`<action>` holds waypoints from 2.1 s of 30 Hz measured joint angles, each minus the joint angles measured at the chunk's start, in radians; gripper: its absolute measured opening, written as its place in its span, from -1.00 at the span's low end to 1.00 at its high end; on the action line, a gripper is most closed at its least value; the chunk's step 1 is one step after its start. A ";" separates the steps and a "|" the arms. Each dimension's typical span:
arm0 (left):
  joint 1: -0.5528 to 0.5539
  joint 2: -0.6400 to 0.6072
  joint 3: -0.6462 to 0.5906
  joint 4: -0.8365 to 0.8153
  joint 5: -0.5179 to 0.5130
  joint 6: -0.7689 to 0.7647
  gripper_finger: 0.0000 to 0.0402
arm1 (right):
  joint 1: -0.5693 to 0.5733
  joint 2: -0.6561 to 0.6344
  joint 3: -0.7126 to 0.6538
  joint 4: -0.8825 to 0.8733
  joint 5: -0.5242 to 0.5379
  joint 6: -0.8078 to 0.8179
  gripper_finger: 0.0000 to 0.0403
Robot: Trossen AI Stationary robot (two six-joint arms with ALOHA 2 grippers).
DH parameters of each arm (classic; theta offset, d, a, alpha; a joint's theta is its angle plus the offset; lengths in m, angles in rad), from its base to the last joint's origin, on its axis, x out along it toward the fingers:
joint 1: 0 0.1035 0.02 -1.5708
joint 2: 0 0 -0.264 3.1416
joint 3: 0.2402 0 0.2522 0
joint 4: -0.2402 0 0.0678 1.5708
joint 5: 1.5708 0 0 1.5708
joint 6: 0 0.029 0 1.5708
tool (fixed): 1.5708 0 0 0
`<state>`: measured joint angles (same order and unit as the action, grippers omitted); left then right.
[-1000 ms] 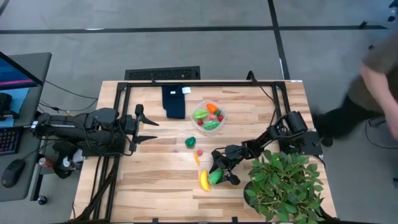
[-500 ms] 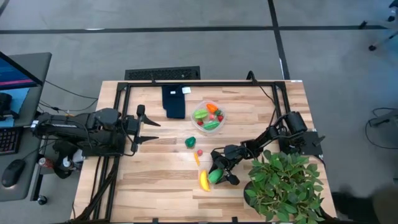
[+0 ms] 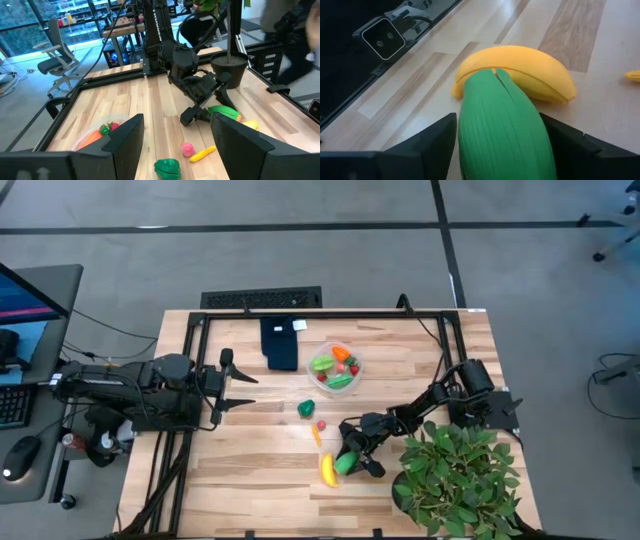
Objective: Pick and placing Produce into tupperware
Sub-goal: Put the green corn into the transparent container
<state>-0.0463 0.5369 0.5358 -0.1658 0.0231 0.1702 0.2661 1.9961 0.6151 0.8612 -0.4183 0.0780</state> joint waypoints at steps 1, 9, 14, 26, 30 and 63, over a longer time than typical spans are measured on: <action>0.000 0.000 0.000 0.000 0.000 0.000 0.11 | 0.000 0.000 0.000 0.000 0.000 0.000 0.22; 0.000 0.000 0.000 0.000 0.000 0.000 0.11 | 0.000 0.000 0.000 0.000 0.000 0.001 0.04; 0.000 0.000 0.000 0.000 0.000 0.000 0.11 | 0.000 0.000 0.000 0.000 0.000 0.003 0.12; 0.000 0.000 0.000 0.000 0.000 0.000 0.11 | 0.000 0.000 -0.001 0.000 -0.002 0.007 0.06; 0.000 0.000 0.000 -0.001 0.000 0.000 0.11 | 0.000 0.000 -0.001 0.000 -0.003 0.004 0.07; 0.000 0.000 0.000 0.000 0.023 0.007 0.11 | -0.149 -0.443 -0.002 -0.457 -0.052 -0.140 0.09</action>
<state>-0.0467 0.5365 0.5358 -0.1661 0.0463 0.1772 0.1174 1.5527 0.6130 0.4041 -0.4700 -0.0624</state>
